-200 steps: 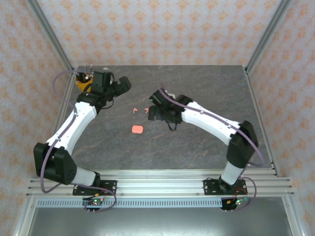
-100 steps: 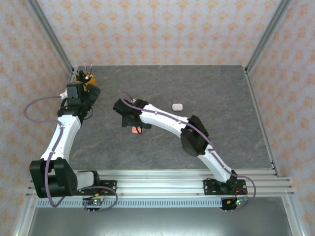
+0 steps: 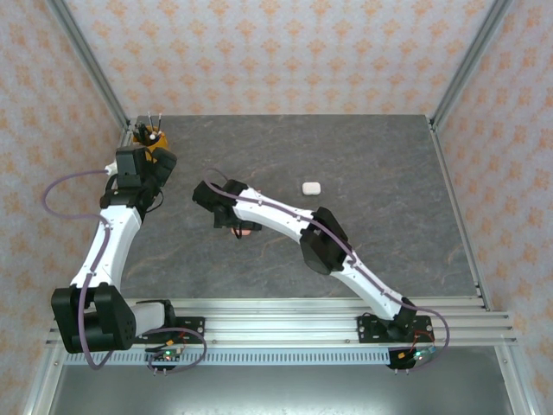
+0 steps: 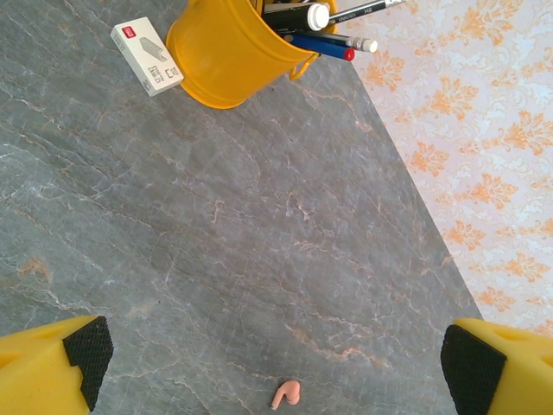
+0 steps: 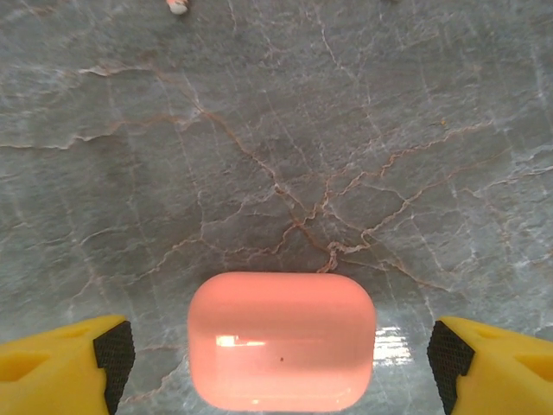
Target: Insert the wireless bluetooth earbuds into the charging case
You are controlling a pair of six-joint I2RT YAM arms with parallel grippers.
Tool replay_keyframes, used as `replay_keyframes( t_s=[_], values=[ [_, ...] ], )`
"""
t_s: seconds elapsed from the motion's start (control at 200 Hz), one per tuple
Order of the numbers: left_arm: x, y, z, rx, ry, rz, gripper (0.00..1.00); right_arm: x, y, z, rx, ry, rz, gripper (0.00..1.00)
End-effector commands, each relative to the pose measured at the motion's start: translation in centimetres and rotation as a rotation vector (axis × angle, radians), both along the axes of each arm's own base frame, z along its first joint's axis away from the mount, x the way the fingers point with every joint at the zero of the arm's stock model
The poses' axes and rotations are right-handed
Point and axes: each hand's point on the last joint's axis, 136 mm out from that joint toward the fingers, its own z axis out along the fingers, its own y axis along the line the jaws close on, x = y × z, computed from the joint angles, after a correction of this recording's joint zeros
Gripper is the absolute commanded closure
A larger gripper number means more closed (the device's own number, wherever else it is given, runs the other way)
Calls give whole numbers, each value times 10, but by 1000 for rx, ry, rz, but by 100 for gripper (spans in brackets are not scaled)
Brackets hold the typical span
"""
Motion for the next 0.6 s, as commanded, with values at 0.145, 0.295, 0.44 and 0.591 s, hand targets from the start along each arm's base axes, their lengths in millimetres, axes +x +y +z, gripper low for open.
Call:
replay_keyframes(
  t_s=[0.145,0.295,0.44,0.591],
  values=[
    [2,-3,3,8,-27,-24,0,2,0,-16,-11,10,-25,13],
    [5,-8,0,-21,-22,-43,0,4,-5,-25,-8,28,-36,16],
    [9,-13,-3,-49,-22,-65,0,5,-7,-30,5,38,-44,20],
    [8,-13,-2,-50,-26,-66,0,3,-9,-31,9,45,-52,22]
  ],
)
